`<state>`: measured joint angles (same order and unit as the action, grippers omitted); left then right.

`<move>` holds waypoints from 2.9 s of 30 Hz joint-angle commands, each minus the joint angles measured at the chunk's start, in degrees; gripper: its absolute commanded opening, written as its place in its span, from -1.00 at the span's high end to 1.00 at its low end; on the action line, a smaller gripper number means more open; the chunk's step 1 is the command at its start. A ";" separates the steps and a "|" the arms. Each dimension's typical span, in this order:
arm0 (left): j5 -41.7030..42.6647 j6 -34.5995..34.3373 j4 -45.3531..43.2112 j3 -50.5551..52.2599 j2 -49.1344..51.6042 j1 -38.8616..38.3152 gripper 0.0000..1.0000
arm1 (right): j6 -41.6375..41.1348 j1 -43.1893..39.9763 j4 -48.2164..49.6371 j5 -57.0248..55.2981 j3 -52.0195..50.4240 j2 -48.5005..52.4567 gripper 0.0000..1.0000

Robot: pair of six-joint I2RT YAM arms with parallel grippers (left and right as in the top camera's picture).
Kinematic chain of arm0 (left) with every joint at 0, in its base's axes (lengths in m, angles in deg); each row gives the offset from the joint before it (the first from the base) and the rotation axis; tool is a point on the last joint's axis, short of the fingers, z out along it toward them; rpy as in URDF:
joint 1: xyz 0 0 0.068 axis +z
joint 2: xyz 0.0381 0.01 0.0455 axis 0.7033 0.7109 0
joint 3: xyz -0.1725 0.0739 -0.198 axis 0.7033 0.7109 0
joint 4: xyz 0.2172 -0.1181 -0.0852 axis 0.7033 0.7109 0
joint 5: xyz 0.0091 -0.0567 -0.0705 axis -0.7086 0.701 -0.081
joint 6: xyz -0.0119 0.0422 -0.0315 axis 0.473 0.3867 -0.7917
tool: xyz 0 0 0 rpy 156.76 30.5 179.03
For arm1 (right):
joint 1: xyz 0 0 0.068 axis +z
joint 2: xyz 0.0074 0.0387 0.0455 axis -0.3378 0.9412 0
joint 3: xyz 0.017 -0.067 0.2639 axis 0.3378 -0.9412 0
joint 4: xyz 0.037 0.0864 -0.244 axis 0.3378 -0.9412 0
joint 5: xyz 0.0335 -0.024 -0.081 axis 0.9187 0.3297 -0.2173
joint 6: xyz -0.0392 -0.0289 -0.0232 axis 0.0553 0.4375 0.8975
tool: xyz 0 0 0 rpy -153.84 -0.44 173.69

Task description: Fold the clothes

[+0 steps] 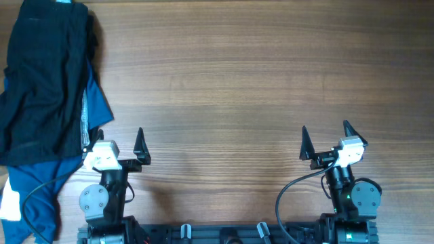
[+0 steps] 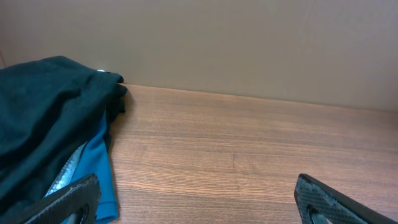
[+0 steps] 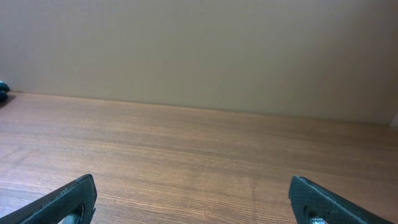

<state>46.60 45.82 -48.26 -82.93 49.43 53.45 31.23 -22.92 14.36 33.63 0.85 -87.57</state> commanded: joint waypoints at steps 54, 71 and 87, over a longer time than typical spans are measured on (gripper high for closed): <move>3.15 -0.74 -1.22 -3.15 1.36 0.42 -1.00 | 1.14 0.11 7.80 7.45 1.99 0.59 -0.99; 2.91 2.40 30.82 -63.76 66.58 0.39 -1.00 | 1.99 0.11 -9.81 25.35 49.05 59.74 -0.99; -6.47 10.69 7.98 -73.07 101.98 2.73 -0.99 | -4.15 0.11 -26.51 36.50 71.36 90.09 -0.99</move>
<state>47.13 56.03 -37.62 -155.34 146.74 54.14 29.35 -22.92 -12.26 67.57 71.03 2.13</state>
